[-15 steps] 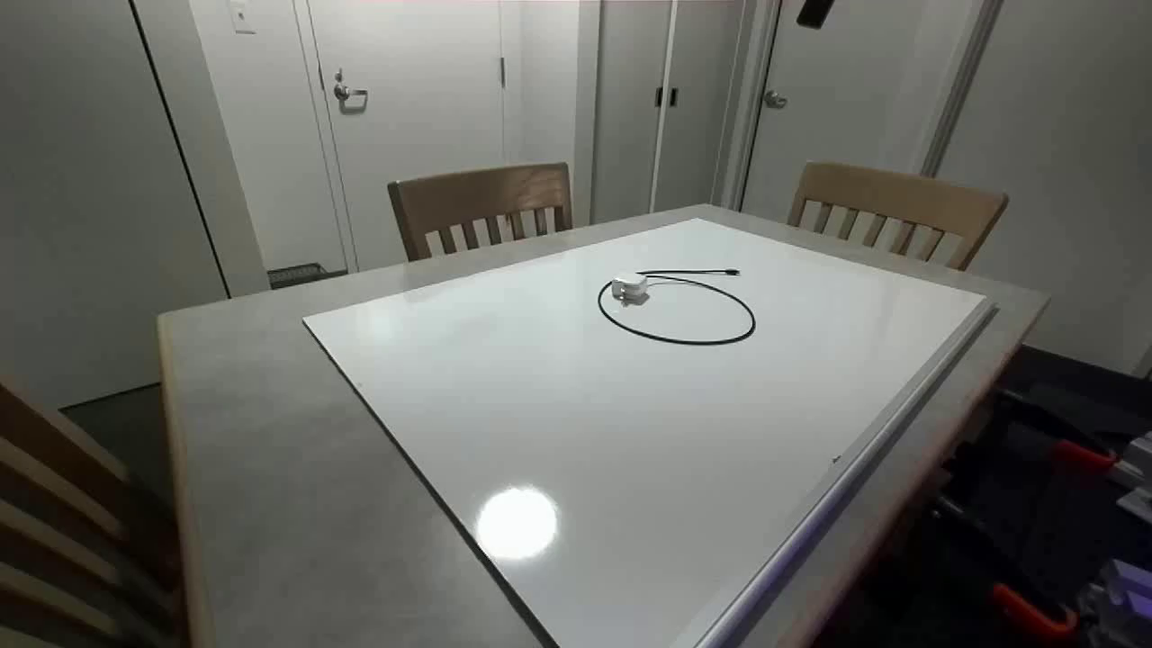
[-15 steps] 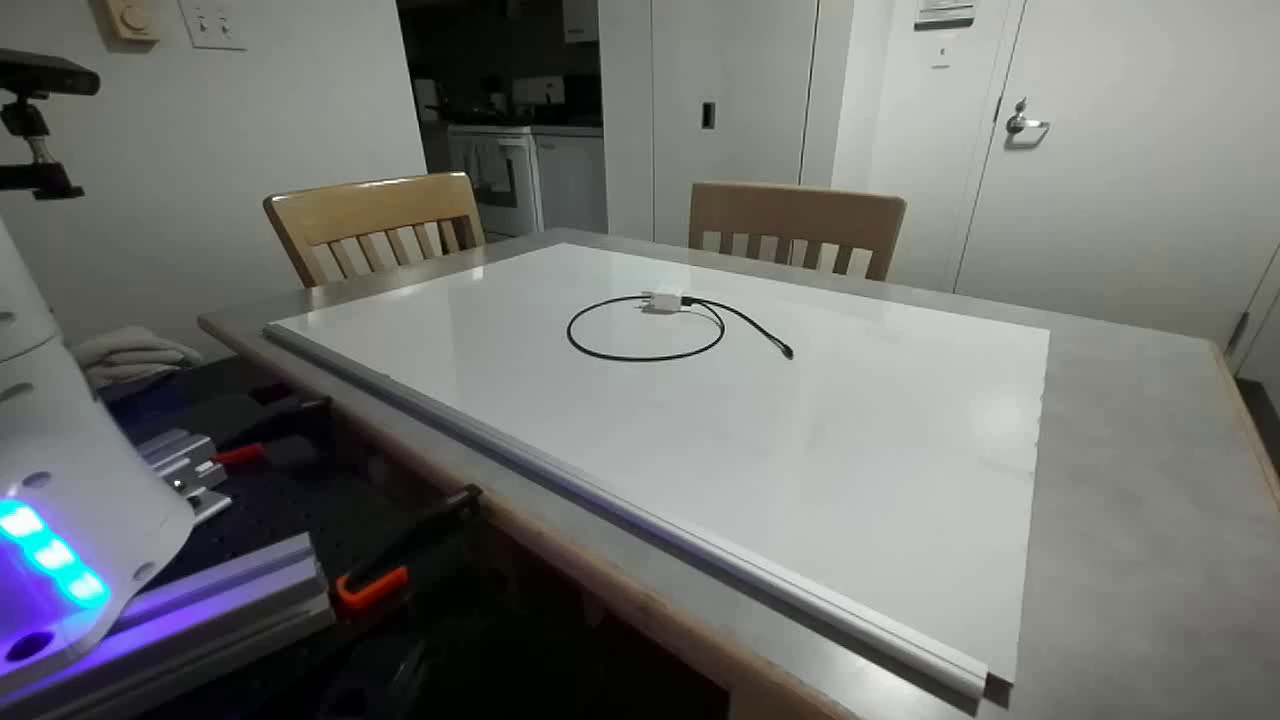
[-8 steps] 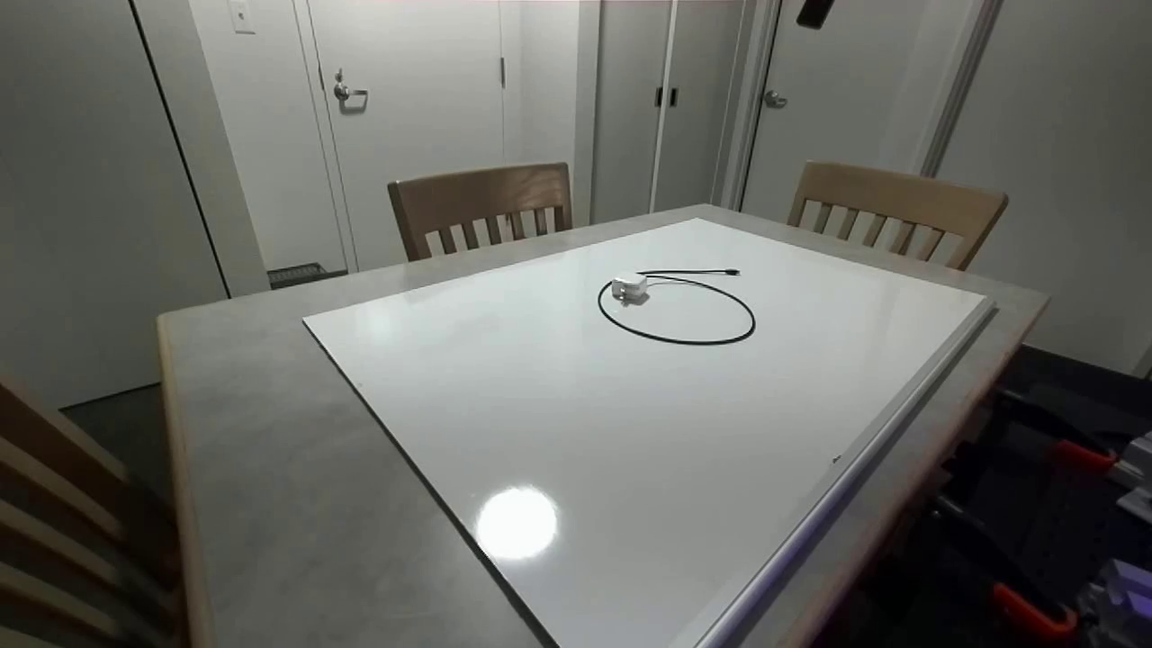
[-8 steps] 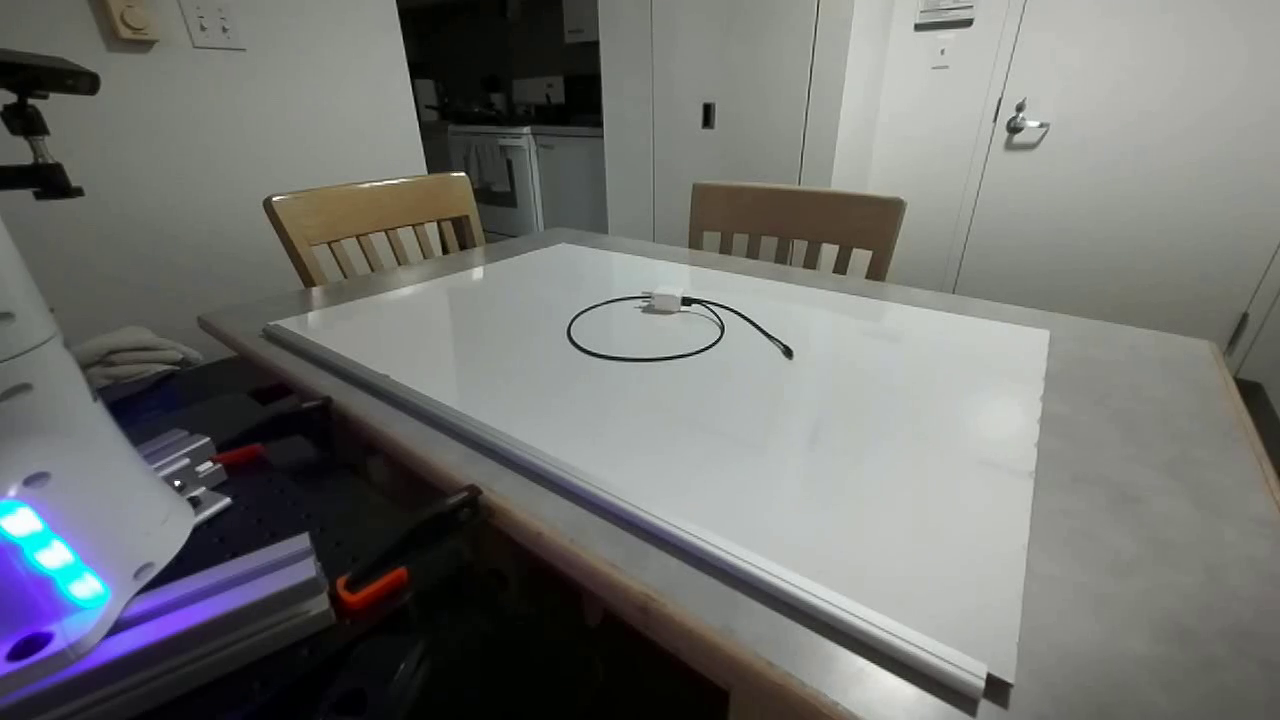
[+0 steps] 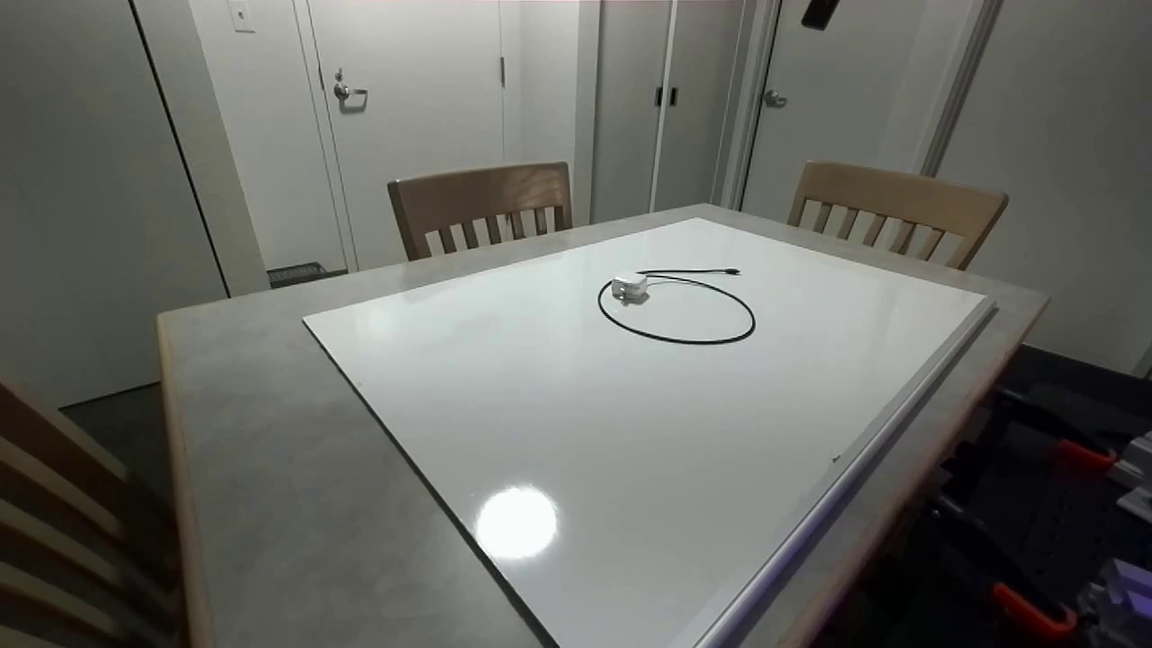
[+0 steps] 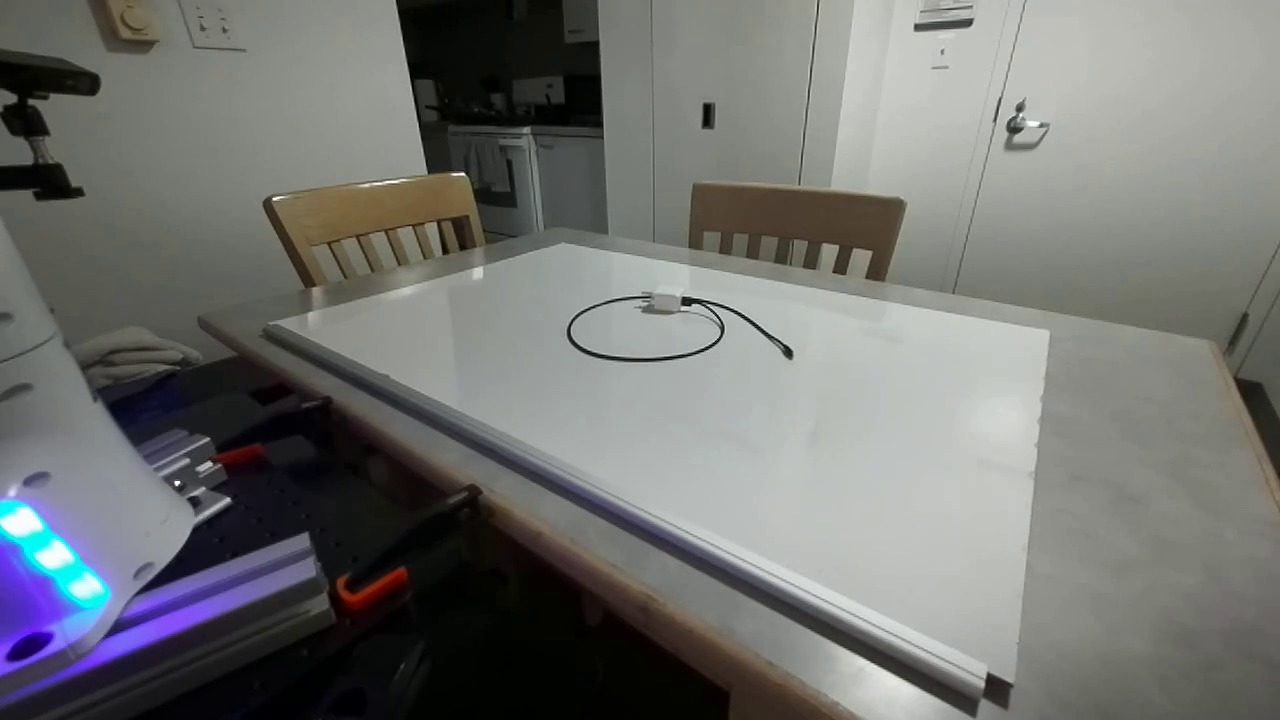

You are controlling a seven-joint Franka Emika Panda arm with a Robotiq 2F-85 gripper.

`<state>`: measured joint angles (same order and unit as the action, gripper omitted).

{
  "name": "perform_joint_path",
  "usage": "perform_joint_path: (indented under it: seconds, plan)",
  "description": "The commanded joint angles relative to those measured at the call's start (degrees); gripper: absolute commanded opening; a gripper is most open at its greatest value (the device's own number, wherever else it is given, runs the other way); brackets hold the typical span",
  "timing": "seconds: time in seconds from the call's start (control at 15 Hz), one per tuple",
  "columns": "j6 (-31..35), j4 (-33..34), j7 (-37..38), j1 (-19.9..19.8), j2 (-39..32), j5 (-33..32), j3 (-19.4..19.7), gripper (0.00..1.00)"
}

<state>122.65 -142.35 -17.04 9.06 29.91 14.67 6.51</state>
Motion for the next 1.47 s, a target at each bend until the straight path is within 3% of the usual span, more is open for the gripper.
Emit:
perform_joint_path:
  seconds: [0.0,0.93,1.0,1.4]
  plan:
    - [0.5,-1.1,-3.9,-1.8,-0.1,-0.6,0.9,1.00]
    - [2.2,-2.8,-19.0,-4.1,-3.6,0.2,9.1,1.00]
    - [1.3,-2.7,-16.3,-4.1,-2.3,0.3,7.6,1.00]
    - [2.0,-2.5,-16.8,-5.4,-4.1,-0.8,8.4,1.00]
